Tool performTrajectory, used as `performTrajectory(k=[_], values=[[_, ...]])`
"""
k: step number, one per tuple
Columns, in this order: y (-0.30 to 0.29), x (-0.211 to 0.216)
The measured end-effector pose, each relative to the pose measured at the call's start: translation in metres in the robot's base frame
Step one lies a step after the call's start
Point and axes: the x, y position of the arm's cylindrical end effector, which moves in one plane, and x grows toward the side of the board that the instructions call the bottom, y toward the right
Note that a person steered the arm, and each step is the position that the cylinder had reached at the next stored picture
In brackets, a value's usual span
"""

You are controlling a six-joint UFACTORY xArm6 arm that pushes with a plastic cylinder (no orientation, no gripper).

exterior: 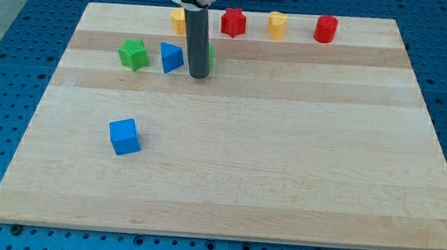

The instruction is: Place the blue cube right to the green circle

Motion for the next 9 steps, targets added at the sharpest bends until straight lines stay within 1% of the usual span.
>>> performTrajectory(k=[1, 2, 3, 4, 5, 6, 7, 8, 9], values=[[-0.006, 0.025], [-0.033, 0.056], [-0.1, 0.035], [-0.203, 0.042], [-0.239, 0.101], [-0.202, 0.189], [-0.147, 0.209], [-0.12, 0.194], [-0.096, 0.168]])
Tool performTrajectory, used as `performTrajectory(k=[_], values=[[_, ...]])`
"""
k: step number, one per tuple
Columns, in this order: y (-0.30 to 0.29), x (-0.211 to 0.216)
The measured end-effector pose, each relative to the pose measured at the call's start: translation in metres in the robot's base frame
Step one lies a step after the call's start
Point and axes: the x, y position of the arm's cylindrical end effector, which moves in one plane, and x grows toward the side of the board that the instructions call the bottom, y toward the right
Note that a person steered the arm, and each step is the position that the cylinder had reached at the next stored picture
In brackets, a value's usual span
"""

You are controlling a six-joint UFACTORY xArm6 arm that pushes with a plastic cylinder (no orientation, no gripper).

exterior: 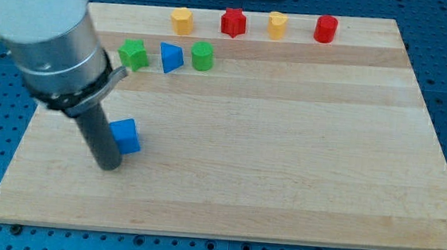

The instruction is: Place the blue cube right to the green circle

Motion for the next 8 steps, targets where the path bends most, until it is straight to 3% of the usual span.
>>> performTrajectory(k=[4, 8], values=[[-0.003, -0.094], [0.095, -0.112]])
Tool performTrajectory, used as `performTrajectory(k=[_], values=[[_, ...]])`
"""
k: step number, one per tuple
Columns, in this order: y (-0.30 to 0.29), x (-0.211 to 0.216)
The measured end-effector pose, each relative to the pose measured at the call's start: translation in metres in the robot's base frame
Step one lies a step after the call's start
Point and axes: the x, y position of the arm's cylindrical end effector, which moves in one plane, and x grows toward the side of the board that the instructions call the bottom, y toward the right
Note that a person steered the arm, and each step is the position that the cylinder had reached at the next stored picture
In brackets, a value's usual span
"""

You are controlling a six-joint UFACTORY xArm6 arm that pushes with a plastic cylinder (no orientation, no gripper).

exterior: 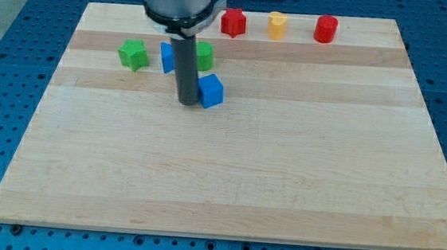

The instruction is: Place the blue cube right to the green circle

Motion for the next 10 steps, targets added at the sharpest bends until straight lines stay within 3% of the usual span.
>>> performTrajectory(k=[3, 8, 9, 10], values=[[0.071, 0.011], [0.071, -0.051], [0.069, -0.031], [0.018, -0.022]])
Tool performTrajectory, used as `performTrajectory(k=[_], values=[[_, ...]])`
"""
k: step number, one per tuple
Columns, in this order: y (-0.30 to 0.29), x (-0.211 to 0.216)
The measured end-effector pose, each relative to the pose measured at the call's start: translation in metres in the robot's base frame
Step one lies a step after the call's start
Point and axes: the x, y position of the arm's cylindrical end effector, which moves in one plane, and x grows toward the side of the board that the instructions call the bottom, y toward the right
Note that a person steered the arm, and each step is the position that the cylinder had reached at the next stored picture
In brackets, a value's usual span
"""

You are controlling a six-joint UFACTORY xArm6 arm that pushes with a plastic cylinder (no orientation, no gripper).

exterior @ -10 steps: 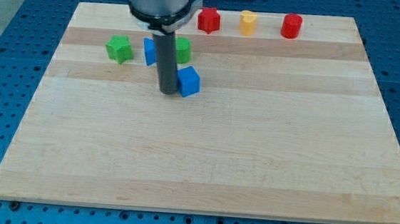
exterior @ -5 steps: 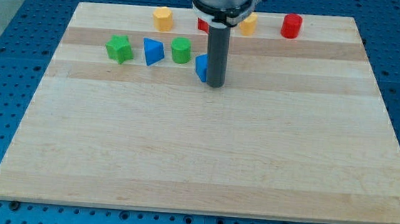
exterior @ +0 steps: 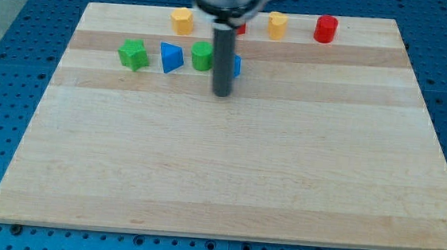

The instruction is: Place the blue cube right to the green circle

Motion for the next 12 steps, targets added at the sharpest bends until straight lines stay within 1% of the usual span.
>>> performTrajectory(k=[1, 2, 3, 4, 5, 7, 8, 9, 11, 12], values=[[-0.042, -0.026], [-0.017, -0.026], [0.02, -0.025], [0.04, -0.025], [0.051, -0.026], [0.052, -0.033], [0.039, -0.031], [-0.029, -0.031], [-0.204, -0.031], [-0.245, -0.031]])
